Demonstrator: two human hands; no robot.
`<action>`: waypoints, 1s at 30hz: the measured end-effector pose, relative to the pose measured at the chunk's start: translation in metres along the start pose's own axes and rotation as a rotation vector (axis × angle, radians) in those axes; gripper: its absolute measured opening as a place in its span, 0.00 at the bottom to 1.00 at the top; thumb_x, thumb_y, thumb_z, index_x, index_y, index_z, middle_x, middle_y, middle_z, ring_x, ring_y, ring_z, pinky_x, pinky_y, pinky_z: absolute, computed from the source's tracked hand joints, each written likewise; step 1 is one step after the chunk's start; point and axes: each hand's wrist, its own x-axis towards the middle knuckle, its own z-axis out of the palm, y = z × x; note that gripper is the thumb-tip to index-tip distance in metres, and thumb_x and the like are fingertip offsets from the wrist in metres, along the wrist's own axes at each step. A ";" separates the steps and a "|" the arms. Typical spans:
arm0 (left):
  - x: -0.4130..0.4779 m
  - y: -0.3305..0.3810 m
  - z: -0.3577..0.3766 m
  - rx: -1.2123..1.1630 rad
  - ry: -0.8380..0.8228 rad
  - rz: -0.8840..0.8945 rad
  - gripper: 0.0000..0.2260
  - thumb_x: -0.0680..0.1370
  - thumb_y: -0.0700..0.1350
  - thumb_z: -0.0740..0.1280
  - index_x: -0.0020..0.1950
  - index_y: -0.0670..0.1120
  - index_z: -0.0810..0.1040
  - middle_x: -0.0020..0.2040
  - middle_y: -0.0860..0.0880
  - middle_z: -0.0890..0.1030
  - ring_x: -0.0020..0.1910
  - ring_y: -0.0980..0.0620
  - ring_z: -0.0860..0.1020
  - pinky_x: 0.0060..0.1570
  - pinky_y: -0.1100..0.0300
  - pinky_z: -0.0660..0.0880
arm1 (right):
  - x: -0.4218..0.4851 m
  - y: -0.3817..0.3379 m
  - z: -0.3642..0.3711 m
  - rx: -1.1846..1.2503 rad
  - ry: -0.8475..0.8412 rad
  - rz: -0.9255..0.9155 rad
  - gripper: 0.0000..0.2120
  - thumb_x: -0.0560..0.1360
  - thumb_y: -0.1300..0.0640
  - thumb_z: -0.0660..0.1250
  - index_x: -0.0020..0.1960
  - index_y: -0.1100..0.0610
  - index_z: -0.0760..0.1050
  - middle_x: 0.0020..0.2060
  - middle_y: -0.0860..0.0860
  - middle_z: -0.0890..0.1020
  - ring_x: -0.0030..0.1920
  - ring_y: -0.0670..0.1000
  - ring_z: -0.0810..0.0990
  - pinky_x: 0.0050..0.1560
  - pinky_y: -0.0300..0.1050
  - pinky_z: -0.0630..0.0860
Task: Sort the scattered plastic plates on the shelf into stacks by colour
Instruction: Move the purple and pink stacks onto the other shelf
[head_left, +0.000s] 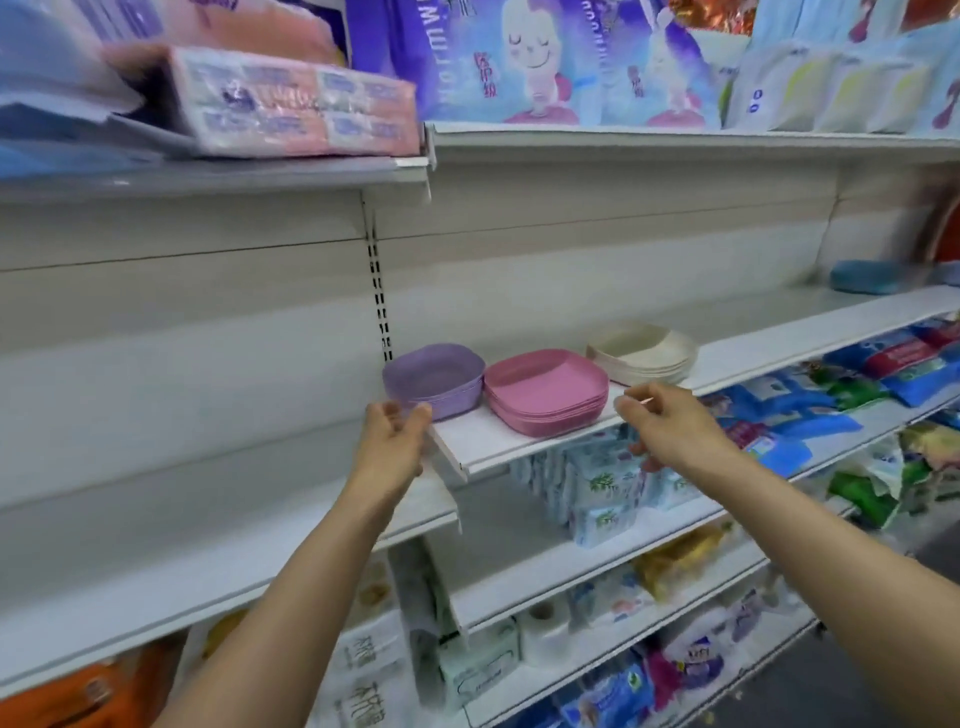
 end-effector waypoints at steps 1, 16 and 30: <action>0.009 0.002 0.003 -0.028 0.055 -0.044 0.19 0.81 0.52 0.61 0.68 0.44 0.64 0.57 0.46 0.74 0.52 0.44 0.78 0.46 0.51 0.77 | 0.013 0.000 0.001 -0.009 -0.041 0.026 0.16 0.78 0.45 0.62 0.60 0.55 0.72 0.43 0.53 0.80 0.39 0.59 0.84 0.40 0.56 0.83; 0.086 0.010 0.041 -0.086 0.186 -0.354 0.11 0.79 0.36 0.52 0.39 0.42 0.69 0.34 0.45 0.70 0.28 0.50 0.66 0.29 0.61 0.65 | 0.115 -0.007 0.030 -0.013 -0.318 0.169 0.06 0.78 0.67 0.54 0.54 0.67 0.66 0.33 0.63 0.78 0.17 0.52 0.74 0.20 0.47 0.77; -0.033 -0.004 -0.028 -0.235 0.385 -0.238 0.12 0.80 0.36 0.50 0.60 0.38 0.68 0.42 0.41 0.78 0.27 0.44 0.81 0.33 0.57 0.82 | 0.081 -0.021 0.043 0.211 -0.363 -0.002 0.11 0.77 0.69 0.53 0.56 0.61 0.69 0.29 0.63 0.77 0.23 0.56 0.74 0.18 0.40 0.69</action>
